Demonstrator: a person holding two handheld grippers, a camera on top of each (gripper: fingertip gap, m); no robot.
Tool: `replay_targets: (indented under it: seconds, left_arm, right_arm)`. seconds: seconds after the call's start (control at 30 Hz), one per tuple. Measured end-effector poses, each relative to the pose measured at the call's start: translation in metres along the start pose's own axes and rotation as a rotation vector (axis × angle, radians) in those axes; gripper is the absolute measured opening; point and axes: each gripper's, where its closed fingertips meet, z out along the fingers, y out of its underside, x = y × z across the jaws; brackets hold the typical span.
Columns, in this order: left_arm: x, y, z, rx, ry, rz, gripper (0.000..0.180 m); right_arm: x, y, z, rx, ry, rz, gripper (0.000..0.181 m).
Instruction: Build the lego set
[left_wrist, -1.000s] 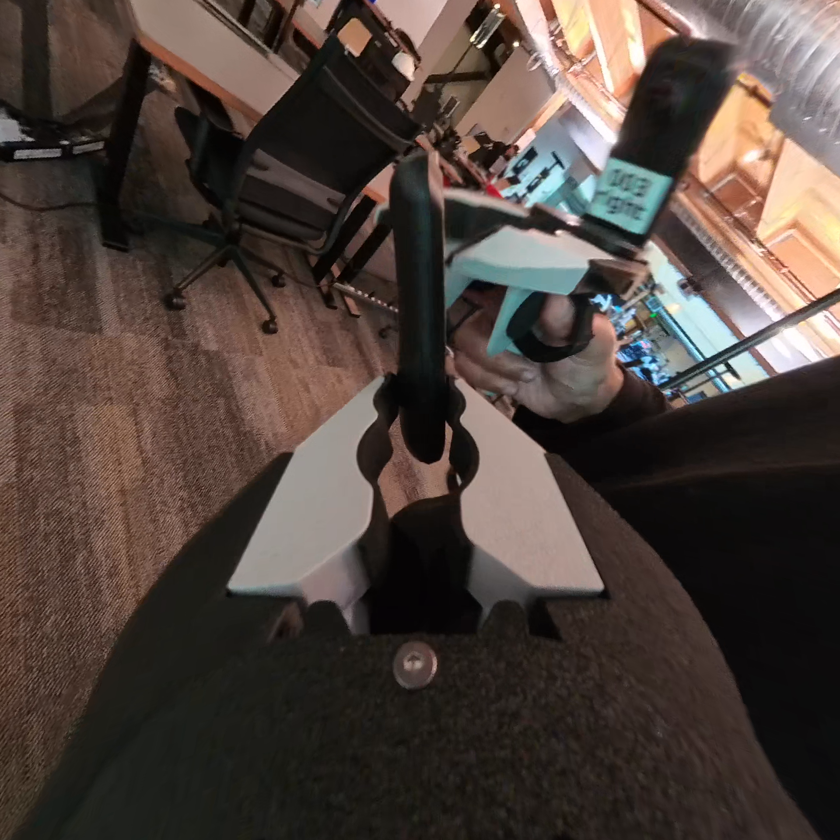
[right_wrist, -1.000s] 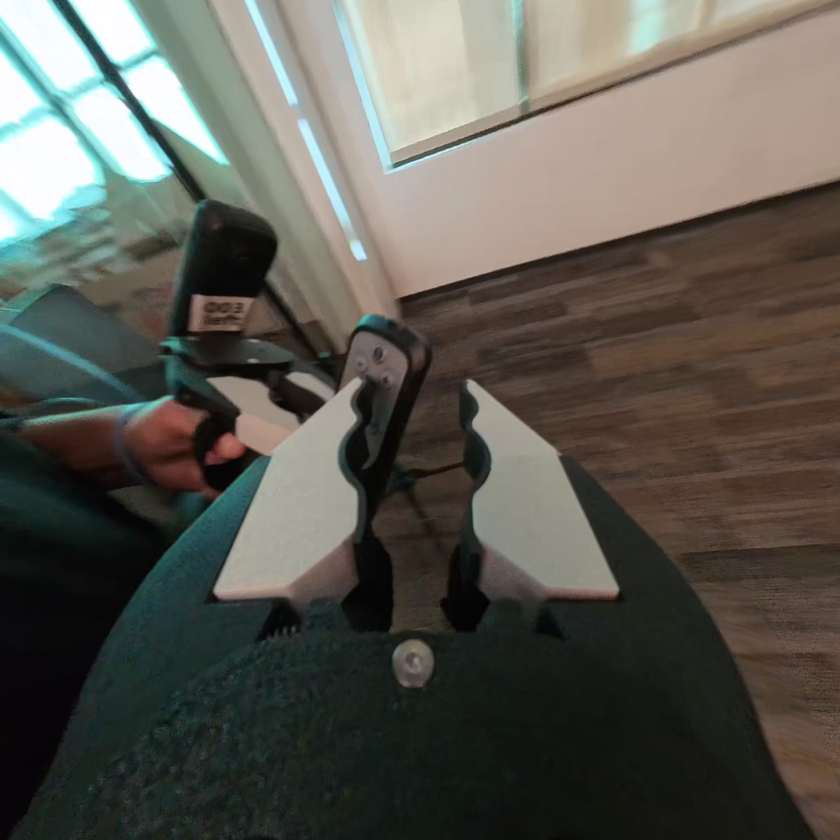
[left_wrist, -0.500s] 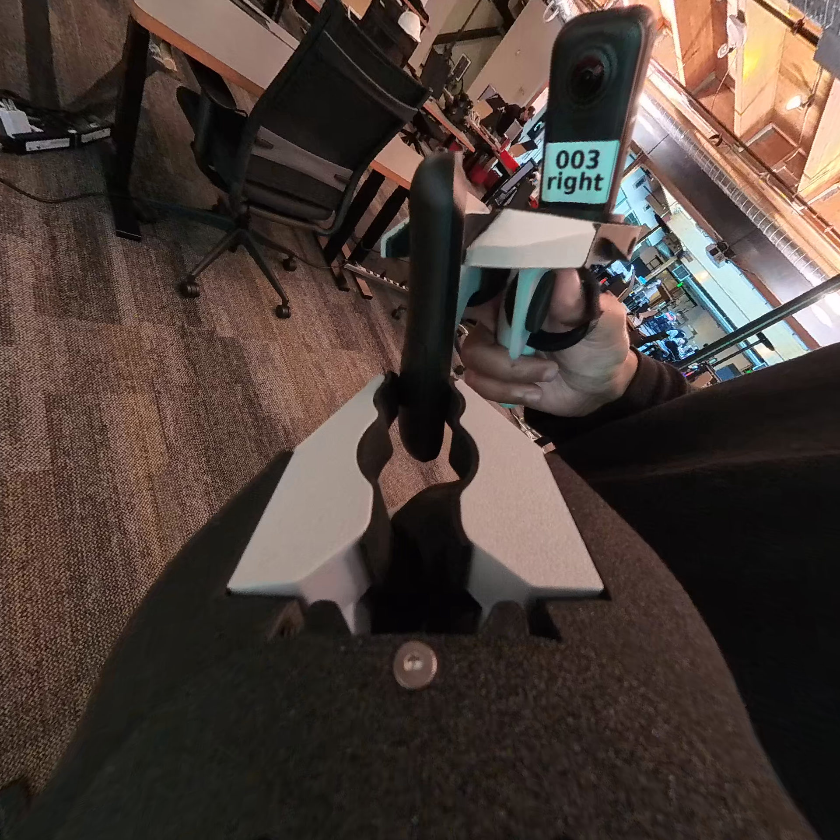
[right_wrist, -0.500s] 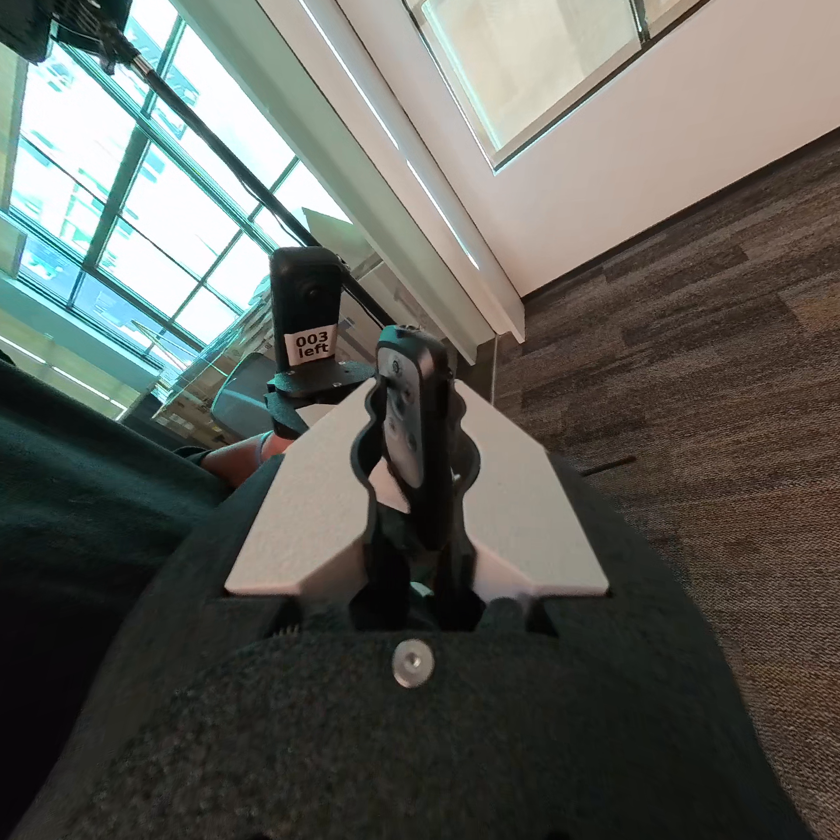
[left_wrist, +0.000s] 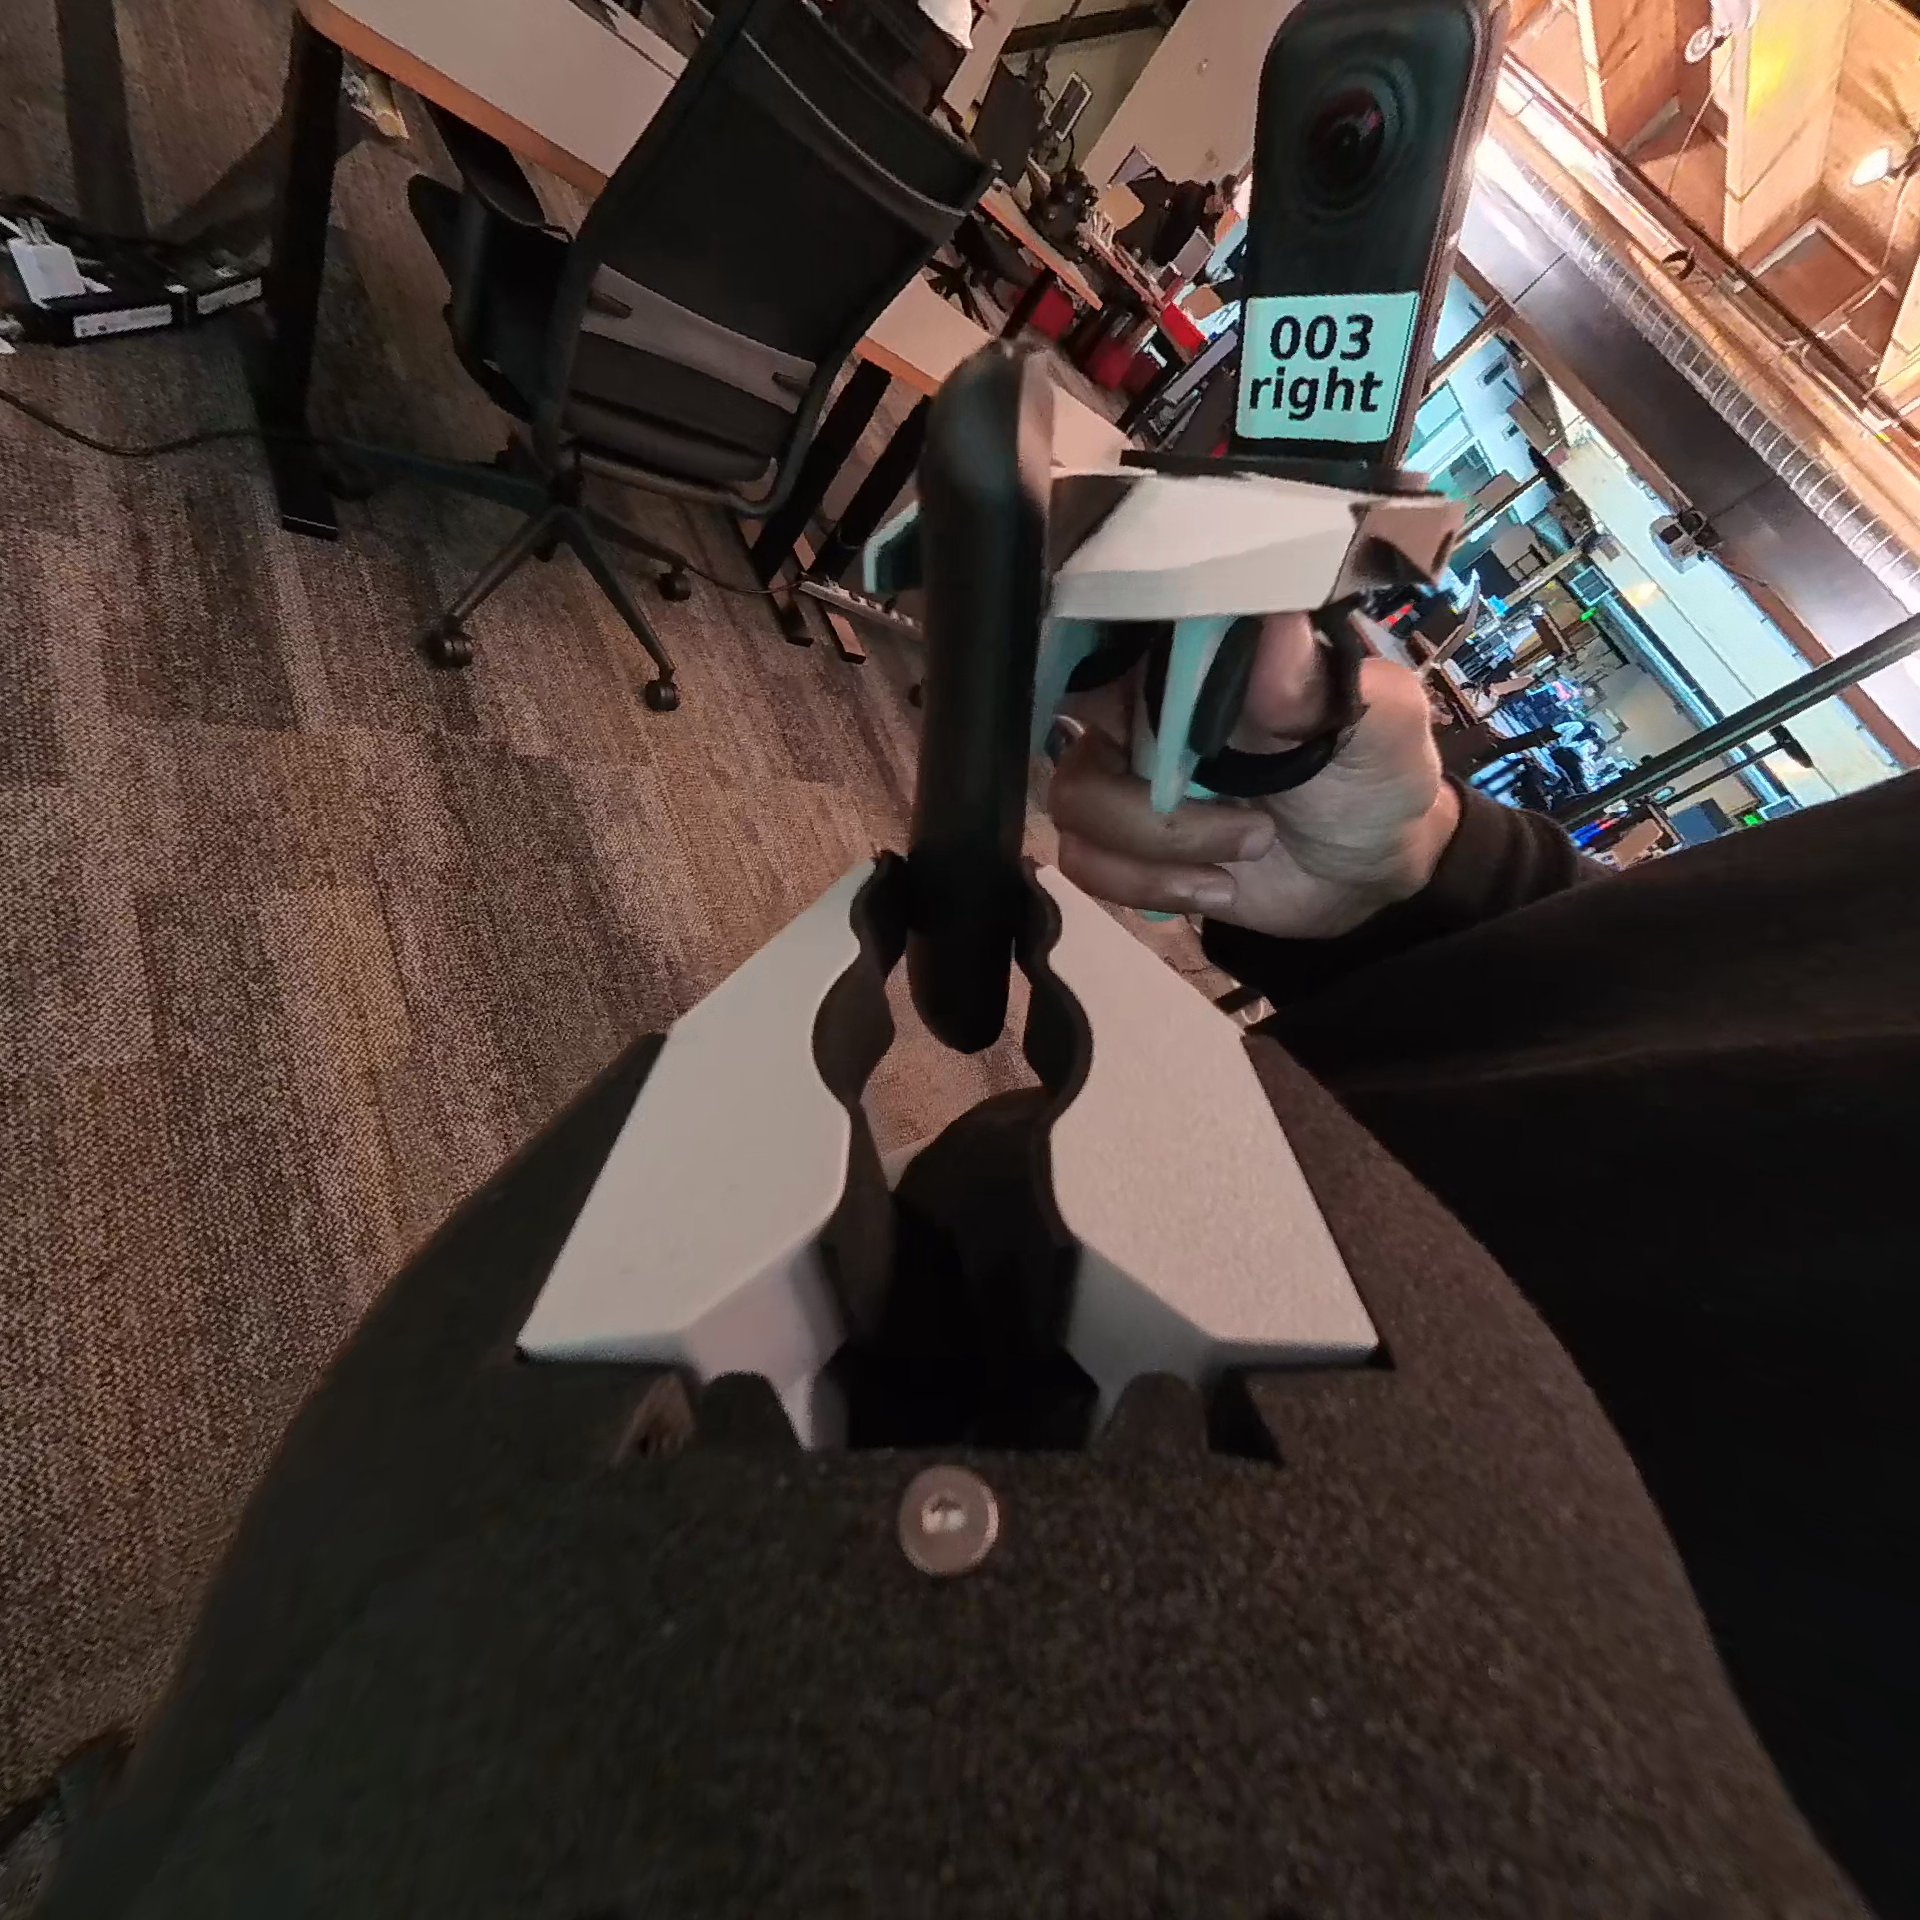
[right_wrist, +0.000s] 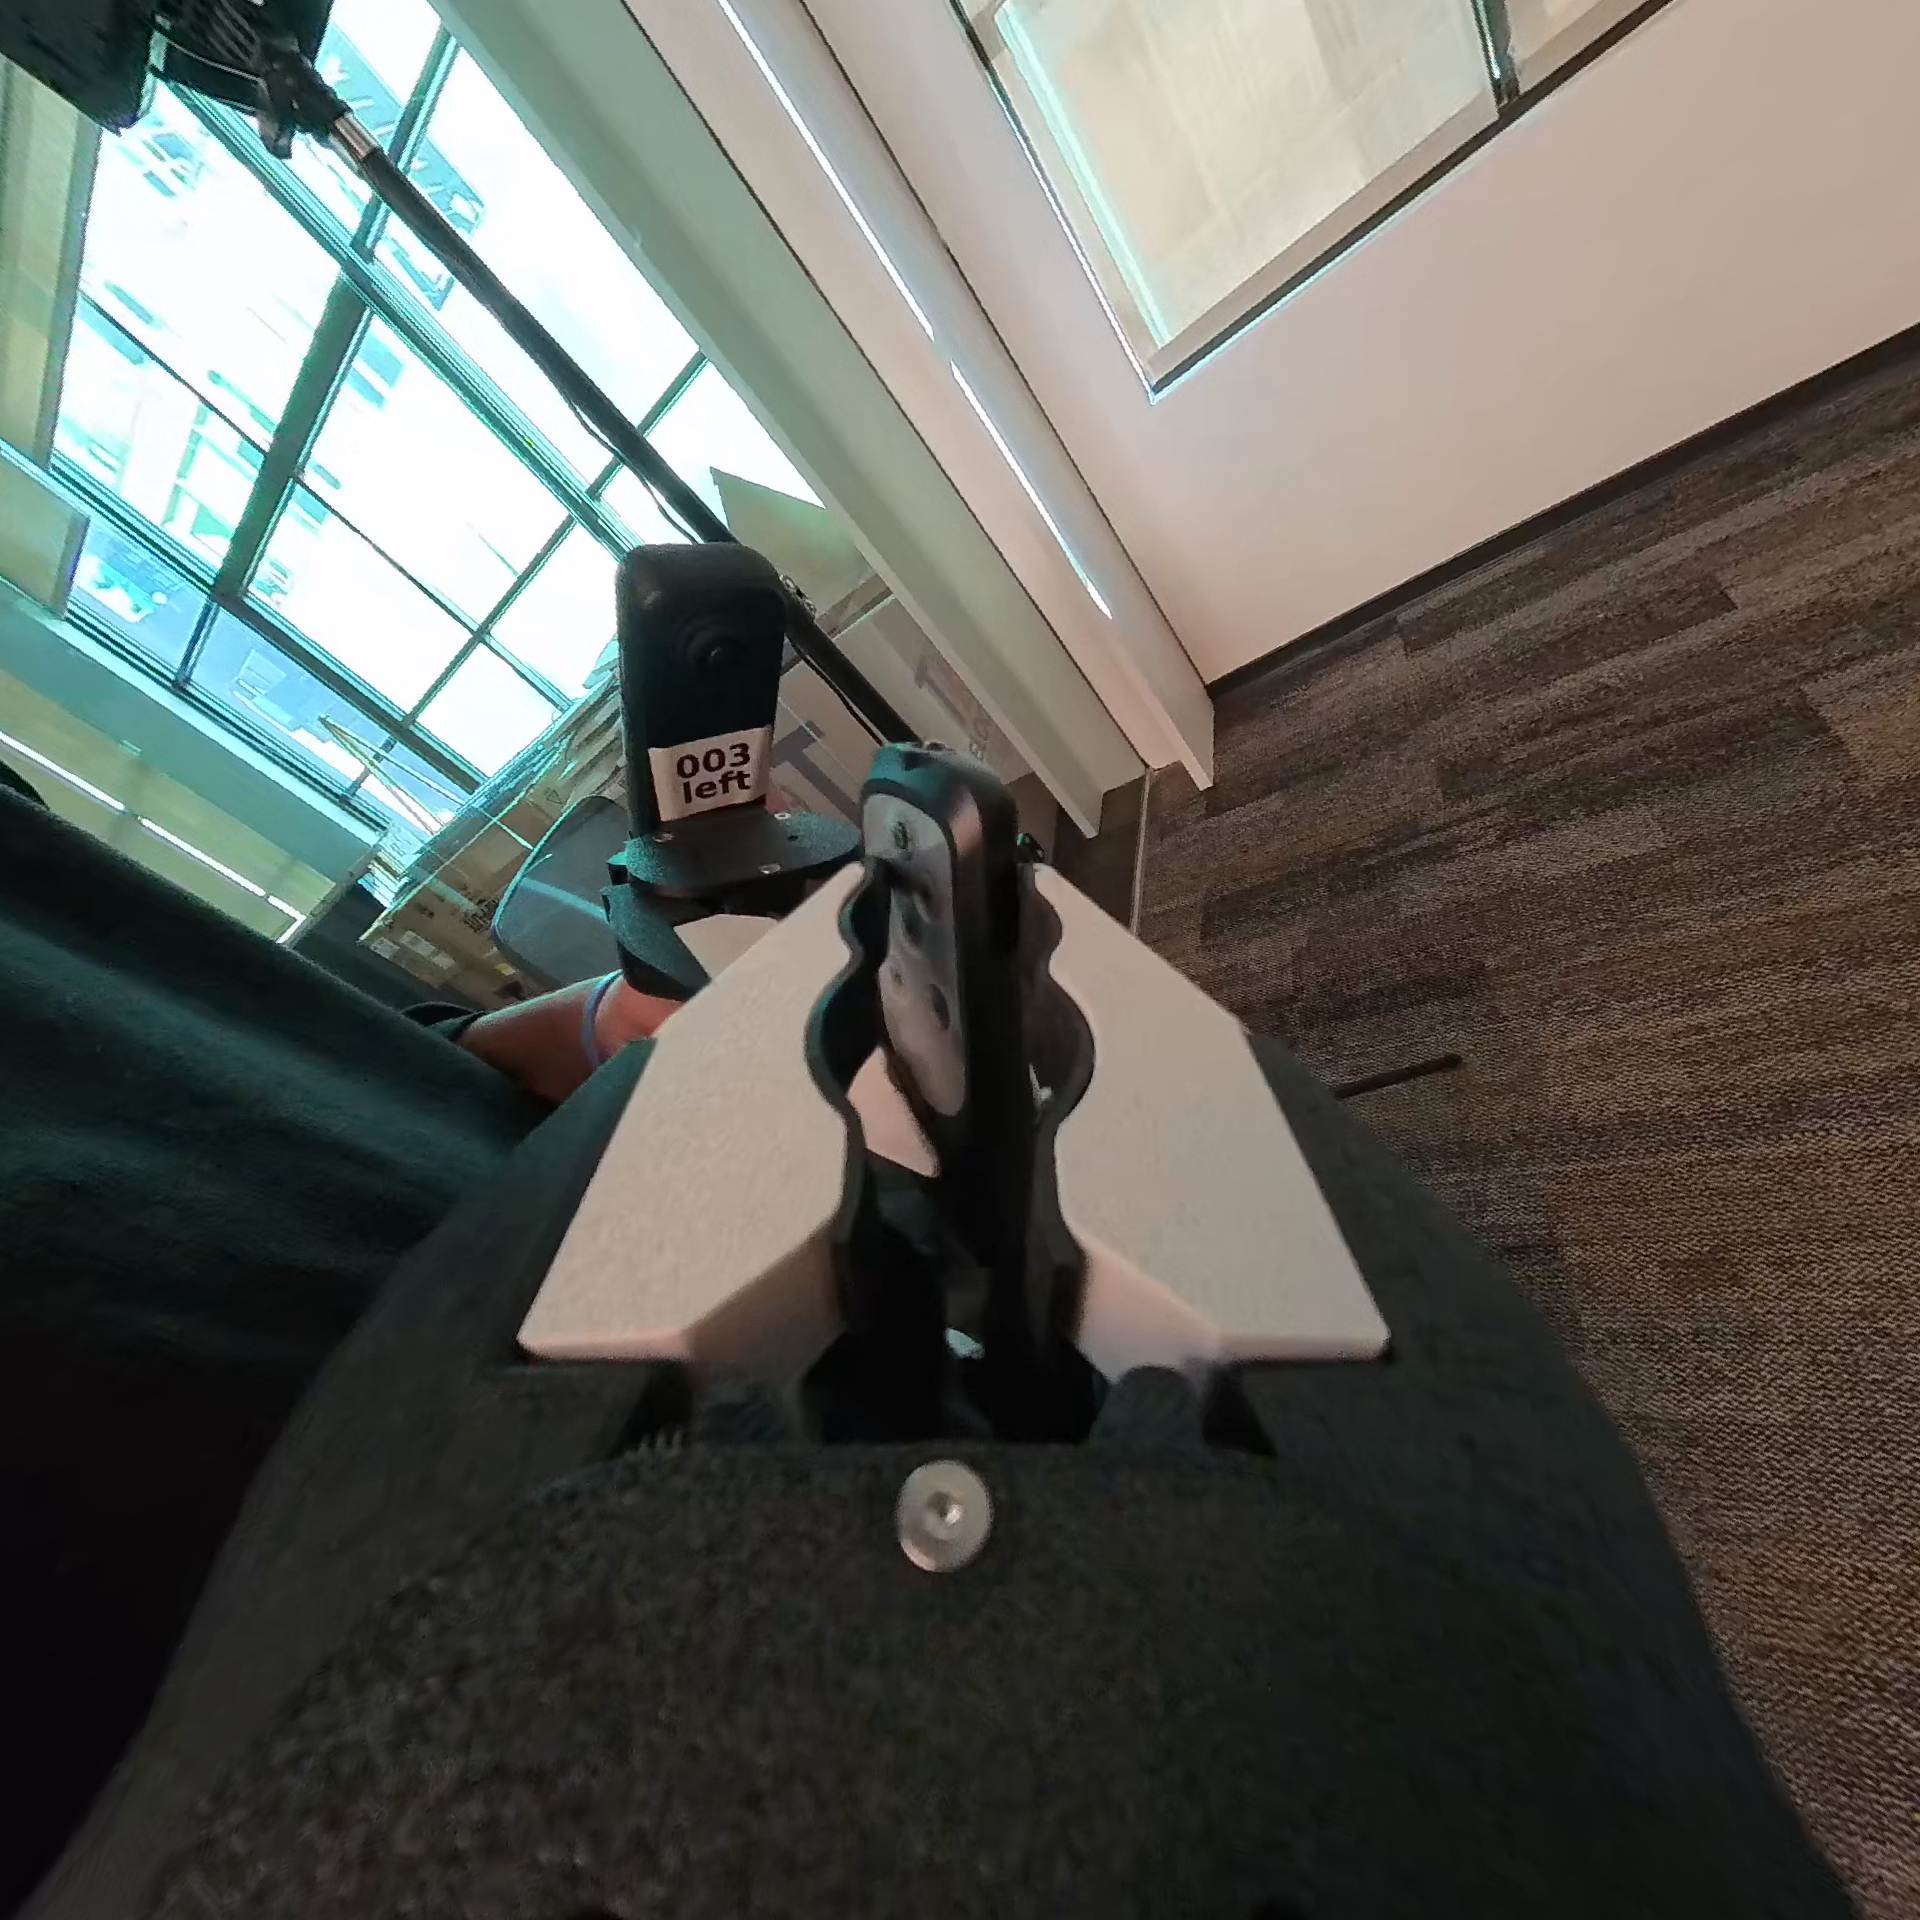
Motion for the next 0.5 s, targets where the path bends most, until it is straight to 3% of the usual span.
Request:
replay_targets:
  seconds: [0.5]
  left_arm:
    - [0.0022,-0.0003,-0.0001,-0.002,0.033,-0.054,0.018]
  right_arm:
    - [0.0006,-0.0018,0.0042,0.008,-0.006,0.041,0.024]
